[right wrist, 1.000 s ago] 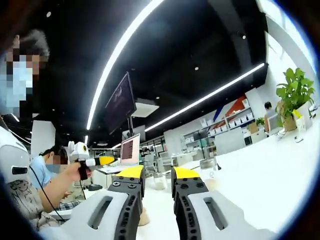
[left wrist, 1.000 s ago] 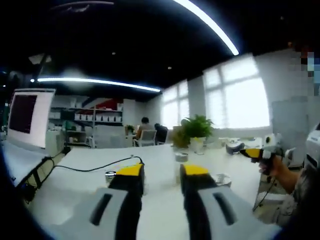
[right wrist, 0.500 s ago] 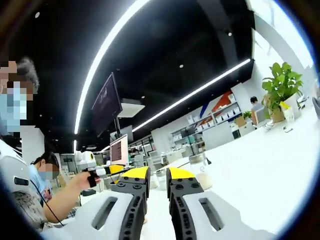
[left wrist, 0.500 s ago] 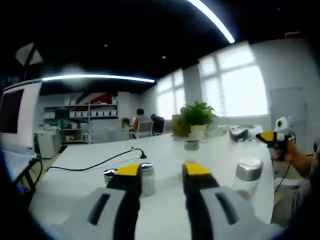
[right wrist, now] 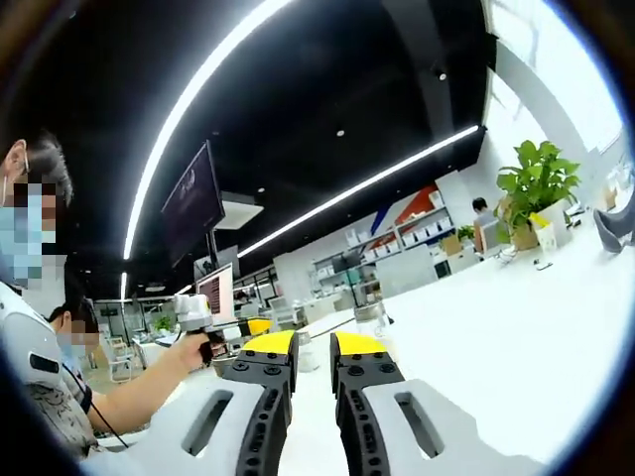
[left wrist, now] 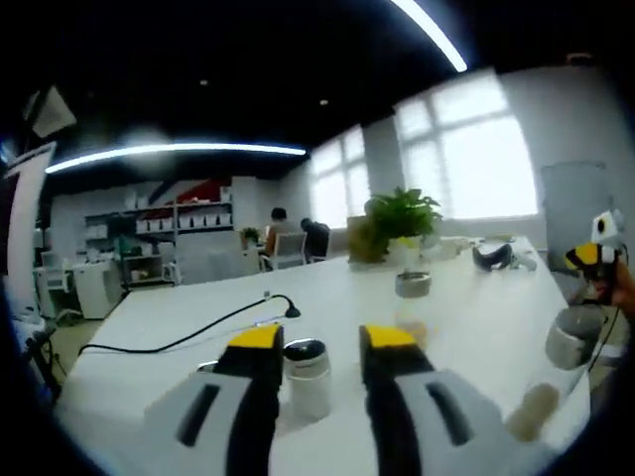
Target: Rotate the seasoning bottle until the label or dispensing opening points toward the visible target arrow and the bottle remains upright within the marked orientation range
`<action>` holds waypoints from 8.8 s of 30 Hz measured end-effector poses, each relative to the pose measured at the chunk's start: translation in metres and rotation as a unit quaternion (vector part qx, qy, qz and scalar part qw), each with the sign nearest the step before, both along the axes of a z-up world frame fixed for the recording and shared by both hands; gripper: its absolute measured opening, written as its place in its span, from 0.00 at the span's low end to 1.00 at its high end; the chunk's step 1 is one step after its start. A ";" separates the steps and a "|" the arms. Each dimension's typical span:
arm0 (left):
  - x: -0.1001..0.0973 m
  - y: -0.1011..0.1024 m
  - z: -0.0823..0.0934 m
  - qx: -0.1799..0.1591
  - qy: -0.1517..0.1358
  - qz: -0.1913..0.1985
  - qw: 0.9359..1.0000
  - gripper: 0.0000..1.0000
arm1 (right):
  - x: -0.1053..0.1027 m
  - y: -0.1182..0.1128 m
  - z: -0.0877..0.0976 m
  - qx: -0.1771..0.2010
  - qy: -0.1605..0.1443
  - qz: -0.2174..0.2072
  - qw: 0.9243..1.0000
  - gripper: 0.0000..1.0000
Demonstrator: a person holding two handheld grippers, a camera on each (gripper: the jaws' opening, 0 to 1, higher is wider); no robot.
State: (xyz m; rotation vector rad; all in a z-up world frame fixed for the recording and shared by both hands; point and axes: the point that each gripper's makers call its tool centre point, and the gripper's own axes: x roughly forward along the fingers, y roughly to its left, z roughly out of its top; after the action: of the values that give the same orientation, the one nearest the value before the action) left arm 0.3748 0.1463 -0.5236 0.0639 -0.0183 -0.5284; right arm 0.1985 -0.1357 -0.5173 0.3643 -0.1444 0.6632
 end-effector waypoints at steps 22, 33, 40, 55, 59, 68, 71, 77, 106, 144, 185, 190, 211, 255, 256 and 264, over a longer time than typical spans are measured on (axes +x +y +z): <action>0.026 -0.023 -0.015 0.009 -0.054 0.043 0.998 0.33 | -0.008 -0.014 0.004 0.003 -0.004 -0.018 1.000 0.11; 0.039 -0.022 -0.031 -0.006 -0.027 0.069 0.997 0.40 | -0.014 0.000 -0.002 -0.021 -0.002 0.003 1.000 0.07; 0.041 -0.026 -0.032 0.006 -0.031 0.068 0.997 0.42 | -0.012 -0.009 -0.001 -0.003 -0.001 -0.005 1.000 0.07; 0.050 -0.025 -0.034 0.004 -0.019 0.093 0.995 0.45 | -0.008 -0.007 -0.002 -0.005 0.010 -0.005 1.000 0.07; 0.050 -0.027 -0.044 -0.022 0.016 0.085 0.996 0.45 | -0.011 -0.006 -0.005 -0.001 0.011 -0.003 1.000 0.07; 0.053 -0.026 -0.054 -0.006 0.025 0.083 0.996 0.37 | -0.016 -0.009 -0.004 0.006 0.010 -0.008 1.000 0.07; 0.053 -0.026 -0.053 0.000 0.026 0.086 0.996 0.37 | -0.016 -0.012 -0.006 0.010 0.011 -0.010 1.000 0.07; 0.049 -0.027 -0.053 -0.004 0.034 0.086 0.996 0.36 | -0.014 -0.015 -0.007 0.018 0.015 -0.013 1.000 0.07; 0.005 -0.012 -0.053 0.029 0.051 0.034 0.998 0.35 | -0.035 -0.017 0.016 0.073 -0.022 0.003 0.997 0.05; -0.143 -0.022 -0.046 -0.021 0.020 -0.031 0.999 0.35 | -0.046 -0.011 0.033 0.082 -0.056 0.026 0.995 0.04; -0.159 -0.053 -0.061 -0.021 0.065 -0.140 0.988 0.36 | -0.040 -0.036 0.045 0.076 -0.068 0.046 0.994 0.02; -0.158 -0.054 -0.059 -0.024 0.056 -0.132 0.989 0.37 | -0.051 -0.060 0.054 0.079 -0.083 0.024 0.993 0.02; -0.191 -0.022 -0.012 -0.120 0.013 -0.153 0.981 0.30 | -0.050 -0.061 0.043 0.093 -0.051 0.074 0.992 0.05; -0.175 -0.037 -0.039 -0.027 -0.048 0.059 0.997 0.34 | -0.044 -0.052 0.025 0.077 -0.021 0.066 0.995 0.02; -0.174 -0.035 -0.040 -0.023 -0.049 0.062 0.997 0.34 | -0.044 -0.052 0.025 0.076 -0.021 0.066 0.995 0.02; -0.173 -0.035 -0.041 -0.018 -0.050 0.043 0.998 0.31 | -0.044 -0.053 0.024 0.074 -0.019 0.064 0.995 0.01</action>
State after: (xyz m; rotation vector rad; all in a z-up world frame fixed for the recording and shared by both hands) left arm 0.2015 0.1114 -0.5650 0.0560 -0.1222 -0.4391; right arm 0.1541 -0.1889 -0.4938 0.5067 -0.2081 0.7895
